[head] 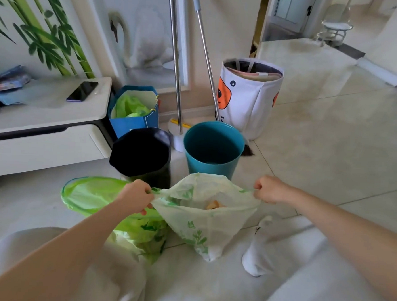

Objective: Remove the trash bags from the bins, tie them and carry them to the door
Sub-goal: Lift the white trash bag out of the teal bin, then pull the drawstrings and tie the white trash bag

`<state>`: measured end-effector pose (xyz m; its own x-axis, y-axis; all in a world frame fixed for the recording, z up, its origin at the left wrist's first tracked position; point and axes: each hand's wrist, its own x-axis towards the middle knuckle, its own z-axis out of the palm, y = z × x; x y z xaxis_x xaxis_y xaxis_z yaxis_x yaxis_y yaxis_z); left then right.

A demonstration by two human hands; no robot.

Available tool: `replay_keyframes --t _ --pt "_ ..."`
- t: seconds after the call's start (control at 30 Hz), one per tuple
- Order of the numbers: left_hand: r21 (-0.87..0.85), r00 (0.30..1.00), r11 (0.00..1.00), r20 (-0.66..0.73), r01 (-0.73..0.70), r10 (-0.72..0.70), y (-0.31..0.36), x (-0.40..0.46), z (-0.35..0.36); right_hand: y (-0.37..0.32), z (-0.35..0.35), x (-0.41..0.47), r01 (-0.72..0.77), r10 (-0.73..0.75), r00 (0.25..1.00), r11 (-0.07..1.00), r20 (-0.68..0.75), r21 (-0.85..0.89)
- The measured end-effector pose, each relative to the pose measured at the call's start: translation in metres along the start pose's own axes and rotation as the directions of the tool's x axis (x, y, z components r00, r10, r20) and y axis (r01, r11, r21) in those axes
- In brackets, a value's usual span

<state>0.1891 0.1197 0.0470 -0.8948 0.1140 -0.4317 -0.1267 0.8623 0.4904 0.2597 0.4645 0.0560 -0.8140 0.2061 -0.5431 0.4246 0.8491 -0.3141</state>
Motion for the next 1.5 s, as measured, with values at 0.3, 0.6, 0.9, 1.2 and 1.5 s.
replay_keyframes --t 0.3,0.6,0.9,1.2,1.5 --pt "0.424 0.993 0.905 -0.089 -0.035 0.080 -0.002 0.009 -0.018 -0.002 0.000 0.014 -0.017 -0.003 0.995 0.980 -0.100 -0.197" --pt "0.175 0.992 0.980 -0.061 -0.097 0.109 0.006 0.007 -0.020 -0.021 0.002 0.027 0.051 -0.059 0.983 0.997 -0.172 -0.051" --pt "0.146 0.986 0.976 -0.029 -0.160 0.166 0.018 0.010 -0.030 -0.030 -0.022 0.020 -0.059 0.033 0.992 0.975 -0.121 -0.216" --pt "-0.305 0.969 0.923 -0.156 -0.233 0.193 0.046 0.000 -0.032 -0.044 -0.052 -0.009 0.148 -0.088 0.958 0.968 -0.274 0.203" --pt "-0.505 0.881 0.734 -0.375 -0.455 0.289 0.093 -0.033 -0.038 -0.066 -0.070 -0.040 0.530 -0.222 0.841 0.517 -0.493 0.672"
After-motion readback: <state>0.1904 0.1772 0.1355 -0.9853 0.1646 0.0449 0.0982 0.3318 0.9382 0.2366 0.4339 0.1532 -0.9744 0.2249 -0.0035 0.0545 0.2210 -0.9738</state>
